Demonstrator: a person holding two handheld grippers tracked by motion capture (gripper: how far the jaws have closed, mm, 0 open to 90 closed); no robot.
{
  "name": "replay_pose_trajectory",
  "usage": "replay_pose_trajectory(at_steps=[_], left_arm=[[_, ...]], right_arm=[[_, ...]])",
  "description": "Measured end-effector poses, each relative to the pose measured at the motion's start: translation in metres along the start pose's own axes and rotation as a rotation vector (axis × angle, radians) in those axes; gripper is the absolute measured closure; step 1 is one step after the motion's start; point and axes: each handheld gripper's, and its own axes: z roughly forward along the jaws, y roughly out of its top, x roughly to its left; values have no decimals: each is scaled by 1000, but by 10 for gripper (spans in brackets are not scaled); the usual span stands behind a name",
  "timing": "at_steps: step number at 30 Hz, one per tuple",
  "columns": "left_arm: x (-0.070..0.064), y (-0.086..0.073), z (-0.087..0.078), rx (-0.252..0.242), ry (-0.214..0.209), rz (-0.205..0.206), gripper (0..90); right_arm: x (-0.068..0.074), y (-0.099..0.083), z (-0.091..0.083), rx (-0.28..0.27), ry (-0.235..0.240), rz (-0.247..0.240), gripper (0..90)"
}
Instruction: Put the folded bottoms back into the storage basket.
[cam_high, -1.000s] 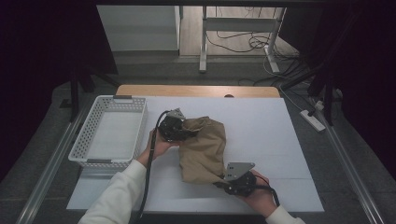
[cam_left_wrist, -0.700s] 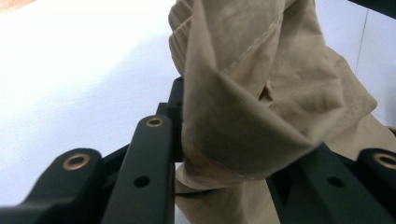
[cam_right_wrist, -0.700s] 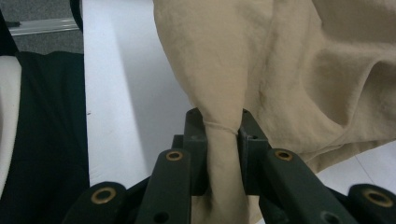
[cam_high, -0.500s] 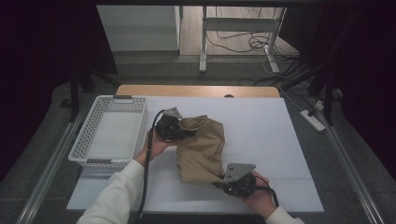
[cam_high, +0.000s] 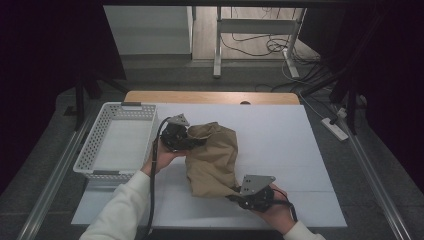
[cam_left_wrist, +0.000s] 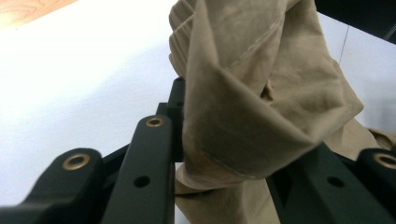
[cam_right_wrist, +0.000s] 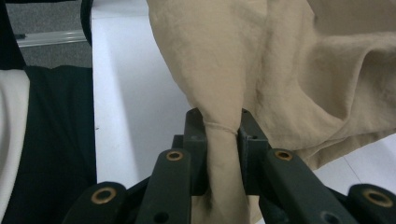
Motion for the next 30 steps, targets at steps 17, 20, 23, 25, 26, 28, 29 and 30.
replay_pose_trajectory(at_steps=[17,20,23,25,26,28,29,30], left_arm=[[-6,3,-20,-42,10,5,702],[-7,4,-25,-55,16,4,702],[-9,5,-31,-71,19,5,702],[-10,6,-34,-79,21,6,702],[-10,6,-36,-82,22,6,702],[-10,6,-40,-89,23,6,702],[-10,6,-41,-92,23,3,702],[-10,5,-42,-96,22,1,702]], right_arm=[[0,5,-4,-55,-5,4,770],[0,7,-6,-69,-5,7,769],[0,8,-6,-79,-6,3,769],[0,10,-7,-86,-3,9,770],[0,11,-7,-97,-3,11,771],[0,12,-7,-99,-2,11,771],[0,14,-7,-100,1,14,771],[0,15,-7,-107,3,14,771]])
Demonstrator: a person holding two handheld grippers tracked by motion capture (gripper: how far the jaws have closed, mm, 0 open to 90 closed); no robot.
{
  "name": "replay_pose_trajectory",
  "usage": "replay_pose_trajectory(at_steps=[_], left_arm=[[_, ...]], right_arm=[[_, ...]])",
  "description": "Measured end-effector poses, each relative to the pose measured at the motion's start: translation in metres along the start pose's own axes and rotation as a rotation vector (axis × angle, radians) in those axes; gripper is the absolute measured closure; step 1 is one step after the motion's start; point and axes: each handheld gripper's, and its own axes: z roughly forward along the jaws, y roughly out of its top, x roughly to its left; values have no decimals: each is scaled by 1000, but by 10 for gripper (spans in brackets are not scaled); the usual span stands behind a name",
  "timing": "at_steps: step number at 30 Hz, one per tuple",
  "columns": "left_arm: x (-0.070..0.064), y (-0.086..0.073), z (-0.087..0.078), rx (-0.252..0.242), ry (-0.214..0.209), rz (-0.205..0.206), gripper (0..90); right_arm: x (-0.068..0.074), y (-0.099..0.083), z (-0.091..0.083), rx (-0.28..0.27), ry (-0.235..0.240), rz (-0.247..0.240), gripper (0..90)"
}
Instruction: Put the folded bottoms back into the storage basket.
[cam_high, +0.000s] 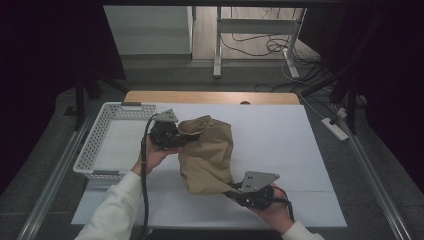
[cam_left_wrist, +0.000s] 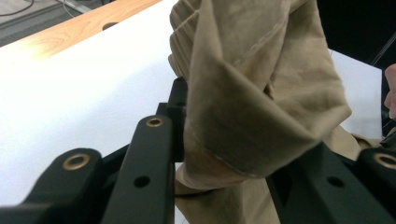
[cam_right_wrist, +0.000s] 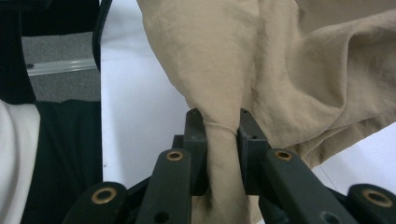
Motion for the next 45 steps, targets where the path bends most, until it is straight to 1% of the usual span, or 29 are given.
replay_pose_trajectory(at_steps=[4,11,14,15,17,21,23,27,33,39,45], left_arm=[[1,-2,-4,-8,4,-12,702],[2,-5,-15,-17,16,-12,702],[3,-7,-20,-21,22,-13,702],[3,-7,-21,-22,25,-15,702],[4,-8,-24,-29,28,-21,702],[4,-9,-29,-44,36,-20,702],[4,-9,-32,-50,35,-18,702],[5,-8,-38,-60,39,-21,702],[6,-12,-44,-61,50,-31,702],[10,-18,-53,-66,63,-44,702],[13,-19,-61,-75,74,-48,702]], right_arm=[[0,4,2,-10,4,-3,771],[-1,8,5,-20,9,-1,771],[-1,11,6,-29,7,-3,771],[-1,13,7,-39,3,-4,771],[-1,15,7,-38,4,-5,771],[-2,20,9,-38,8,-12,771],[-2,25,10,-48,11,-15,771],[-3,28,10,-54,14,-14,771],[-4,33,13,-63,26,-11,771],[-4,40,18,-67,36,-19,771],[-4,49,26,-76,42,-29,771]])
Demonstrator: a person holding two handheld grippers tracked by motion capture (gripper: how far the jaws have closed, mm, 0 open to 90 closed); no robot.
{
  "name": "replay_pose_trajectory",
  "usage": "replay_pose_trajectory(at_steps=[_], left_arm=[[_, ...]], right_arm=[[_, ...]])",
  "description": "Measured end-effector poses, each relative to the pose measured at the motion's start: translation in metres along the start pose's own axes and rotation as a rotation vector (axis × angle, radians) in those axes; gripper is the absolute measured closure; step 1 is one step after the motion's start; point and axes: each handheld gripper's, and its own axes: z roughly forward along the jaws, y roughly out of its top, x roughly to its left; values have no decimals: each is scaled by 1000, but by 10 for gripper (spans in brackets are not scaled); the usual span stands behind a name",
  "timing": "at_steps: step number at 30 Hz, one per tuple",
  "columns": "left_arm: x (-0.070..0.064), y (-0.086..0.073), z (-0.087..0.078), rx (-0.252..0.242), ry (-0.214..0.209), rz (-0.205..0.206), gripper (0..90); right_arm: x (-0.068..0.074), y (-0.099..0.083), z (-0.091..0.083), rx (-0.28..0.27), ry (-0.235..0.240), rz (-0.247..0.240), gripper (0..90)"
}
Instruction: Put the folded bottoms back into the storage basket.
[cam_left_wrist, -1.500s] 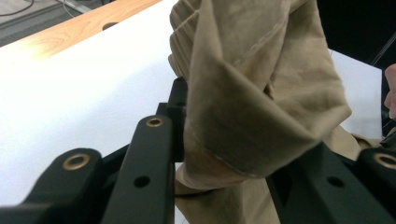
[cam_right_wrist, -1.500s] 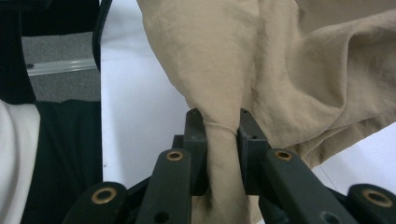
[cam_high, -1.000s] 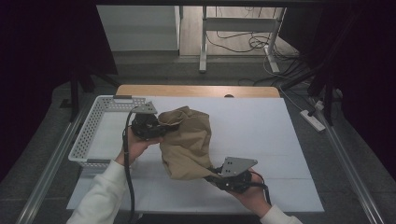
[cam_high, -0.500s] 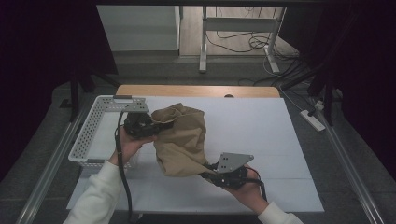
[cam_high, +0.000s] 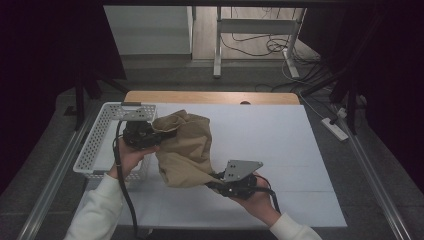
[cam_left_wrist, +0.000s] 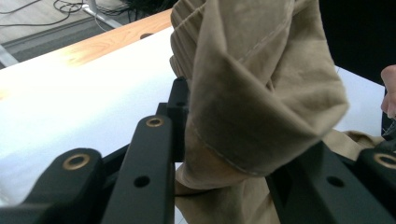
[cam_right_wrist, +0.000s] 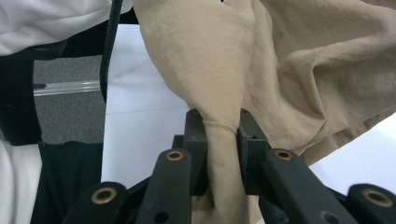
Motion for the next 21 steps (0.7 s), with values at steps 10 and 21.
replay_pose_trajectory(at_steps=[10,21], left_arm=[[4,3,-15,-23,16,-1,702],[8,3,-23,-25,34,-8,702]], right_arm=[[0,12,7,-20,3,-4,771],[-2,19,12,-27,4,-9,771]])
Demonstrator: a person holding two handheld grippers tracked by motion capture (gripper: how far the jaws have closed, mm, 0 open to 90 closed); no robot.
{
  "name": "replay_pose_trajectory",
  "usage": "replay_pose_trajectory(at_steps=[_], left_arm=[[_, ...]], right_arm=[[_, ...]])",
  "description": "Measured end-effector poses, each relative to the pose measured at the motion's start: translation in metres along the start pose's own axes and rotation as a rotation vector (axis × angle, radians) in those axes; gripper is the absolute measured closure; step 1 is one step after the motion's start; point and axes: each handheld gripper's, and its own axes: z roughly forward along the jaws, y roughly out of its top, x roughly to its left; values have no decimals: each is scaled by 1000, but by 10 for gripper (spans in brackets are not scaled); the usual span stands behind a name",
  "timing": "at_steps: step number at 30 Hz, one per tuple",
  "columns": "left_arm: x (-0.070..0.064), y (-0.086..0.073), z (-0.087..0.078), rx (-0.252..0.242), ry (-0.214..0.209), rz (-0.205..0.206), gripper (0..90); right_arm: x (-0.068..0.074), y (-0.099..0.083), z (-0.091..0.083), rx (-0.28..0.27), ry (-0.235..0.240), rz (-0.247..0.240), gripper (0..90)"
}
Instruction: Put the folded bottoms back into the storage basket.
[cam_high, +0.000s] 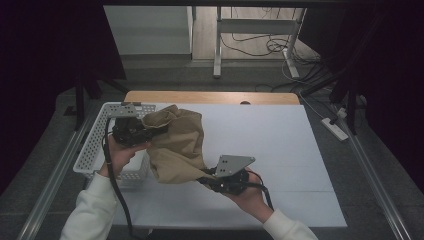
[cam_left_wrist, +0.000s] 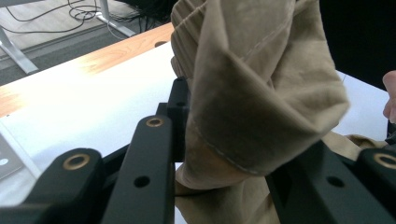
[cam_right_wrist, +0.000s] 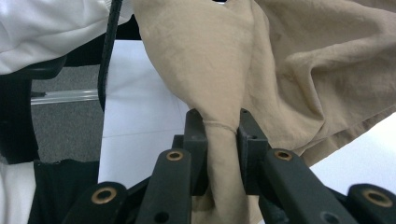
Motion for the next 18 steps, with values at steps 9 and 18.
replay_pose_trajectory(at_steps=[9,18], left_arm=[[5,0,-8,-7,12,-11,702],[10,-1,-16,-15,27,-22,703]], right_arm=[[-2,6,6,-15,3,-3,771],[-4,11,13,-21,11,-7,771]])
